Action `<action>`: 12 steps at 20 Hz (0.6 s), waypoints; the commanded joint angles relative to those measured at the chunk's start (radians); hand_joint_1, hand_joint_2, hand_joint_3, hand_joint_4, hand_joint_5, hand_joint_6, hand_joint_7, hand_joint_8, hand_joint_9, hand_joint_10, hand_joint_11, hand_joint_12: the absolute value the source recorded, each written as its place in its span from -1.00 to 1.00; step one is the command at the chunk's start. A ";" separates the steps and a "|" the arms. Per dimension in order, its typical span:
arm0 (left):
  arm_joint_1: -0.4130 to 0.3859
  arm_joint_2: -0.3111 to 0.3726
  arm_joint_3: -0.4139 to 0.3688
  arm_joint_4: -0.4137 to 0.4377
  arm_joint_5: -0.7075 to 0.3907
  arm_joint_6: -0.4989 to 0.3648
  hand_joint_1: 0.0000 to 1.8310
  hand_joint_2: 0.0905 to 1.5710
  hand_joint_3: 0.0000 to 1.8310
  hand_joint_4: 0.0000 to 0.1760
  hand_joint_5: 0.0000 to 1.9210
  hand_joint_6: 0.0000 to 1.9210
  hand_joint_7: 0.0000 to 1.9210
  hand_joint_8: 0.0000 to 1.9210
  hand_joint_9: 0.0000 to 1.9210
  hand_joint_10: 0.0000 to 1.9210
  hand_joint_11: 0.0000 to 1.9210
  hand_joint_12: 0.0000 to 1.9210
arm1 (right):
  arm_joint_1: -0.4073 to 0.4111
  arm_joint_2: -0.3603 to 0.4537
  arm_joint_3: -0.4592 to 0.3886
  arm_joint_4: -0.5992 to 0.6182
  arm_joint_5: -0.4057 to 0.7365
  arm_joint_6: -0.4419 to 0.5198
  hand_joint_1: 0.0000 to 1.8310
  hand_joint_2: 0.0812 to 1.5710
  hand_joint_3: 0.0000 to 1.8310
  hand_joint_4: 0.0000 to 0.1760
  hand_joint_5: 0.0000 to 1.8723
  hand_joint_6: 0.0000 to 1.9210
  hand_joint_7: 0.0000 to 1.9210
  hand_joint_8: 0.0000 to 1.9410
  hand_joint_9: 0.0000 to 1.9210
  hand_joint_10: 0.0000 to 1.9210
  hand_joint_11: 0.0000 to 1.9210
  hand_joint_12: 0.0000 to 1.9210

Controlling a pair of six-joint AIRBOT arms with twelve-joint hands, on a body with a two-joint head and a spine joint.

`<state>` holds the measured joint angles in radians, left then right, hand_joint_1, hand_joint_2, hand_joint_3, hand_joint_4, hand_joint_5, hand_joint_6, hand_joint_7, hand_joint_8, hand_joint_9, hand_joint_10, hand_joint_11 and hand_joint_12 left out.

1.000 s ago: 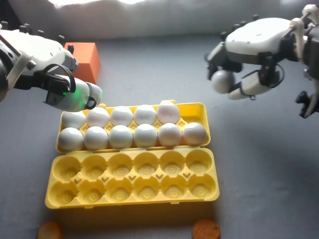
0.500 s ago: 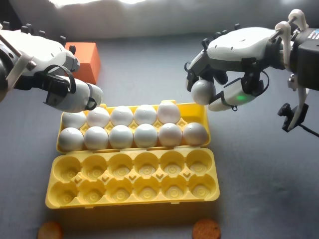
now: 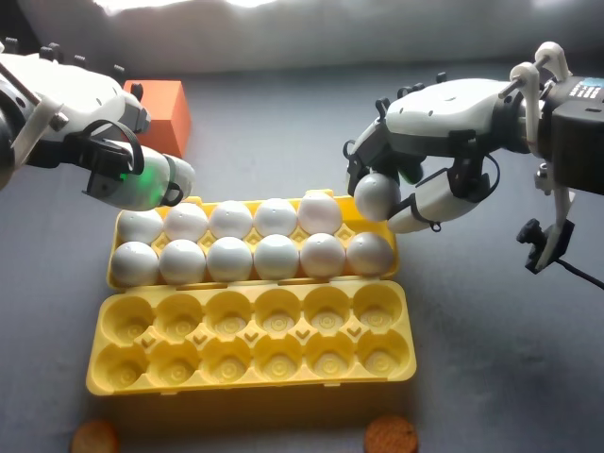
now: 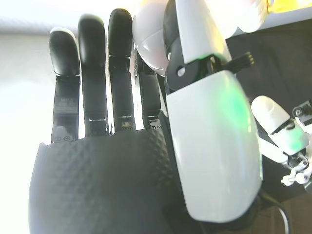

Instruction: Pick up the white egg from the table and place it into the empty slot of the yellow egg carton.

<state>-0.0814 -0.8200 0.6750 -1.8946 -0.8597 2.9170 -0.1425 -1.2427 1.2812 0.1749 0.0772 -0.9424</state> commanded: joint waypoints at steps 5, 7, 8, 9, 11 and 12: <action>-0.014 0.012 0.001 0.070 -0.004 0.008 -1.00 0.67 -1.00 -1.00 -0.66 -1.00 -0.55 -1.00 -0.57 -1.00 -1.00 -0.32 | 0.005 0.004 -0.001 0.002 0.131 0.008 0.25 0.59 -1.00 -1.00 -0.18 0.34 -0.32 0.57 -0.53 0.31 -0.73 0.77; -0.015 0.012 0.002 0.069 -0.004 0.010 -1.00 0.66 -1.00 -1.00 -0.67 -1.00 -0.56 -1.00 -0.58 -1.00 -1.00 -0.33 | 0.005 0.001 -0.001 0.002 0.132 0.008 0.24 0.59 -1.00 -0.92 -0.22 0.38 -0.30 0.56 -0.54 0.24 -0.75 0.75; -0.016 0.012 0.002 0.069 -0.004 0.013 -1.00 0.66 -1.00 -1.00 -0.67 -1.00 -0.55 -1.00 -0.57 -1.00 -1.00 -0.30 | 0.005 0.000 -0.001 0.002 0.135 0.008 0.24 0.58 -1.00 -0.90 -0.23 0.37 -0.26 0.52 -0.51 0.21 -0.74 0.73; -0.017 0.012 0.002 0.069 -0.004 0.016 -1.00 0.66 -1.00 -1.00 -0.66 -1.00 -0.54 -1.00 -0.56 -0.99 -1.00 -0.26 | 0.005 -0.001 -0.001 0.002 0.146 0.008 0.24 0.59 -1.00 -0.96 -0.26 0.40 -0.25 0.52 -0.52 0.19 -0.76 0.72; -0.017 0.012 0.002 0.069 -0.004 0.017 -1.00 0.67 -1.00 -1.00 -0.65 -1.00 -0.55 -0.99 -0.56 -0.99 -1.00 -0.32 | 0.005 -0.003 -0.001 0.002 0.152 0.009 0.21 0.64 -1.00 -0.97 -0.34 0.51 -0.30 0.59 -0.60 0.15 -0.85 0.73; -0.017 0.011 0.001 0.069 -0.004 0.018 -1.00 0.67 -1.00 -1.00 -0.65 -1.00 -0.55 -0.99 -0.57 -0.99 -1.00 -0.35 | 0.005 -0.005 -0.001 0.002 0.152 0.009 0.21 0.63 -1.00 -0.82 -0.33 0.51 -0.30 0.57 -0.60 0.14 -0.86 0.74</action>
<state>-0.0856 -0.8200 0.6750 -1.8999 -0.8604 2.9314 -0.1425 -1.2564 1.2812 0.1749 0.1188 -0.9421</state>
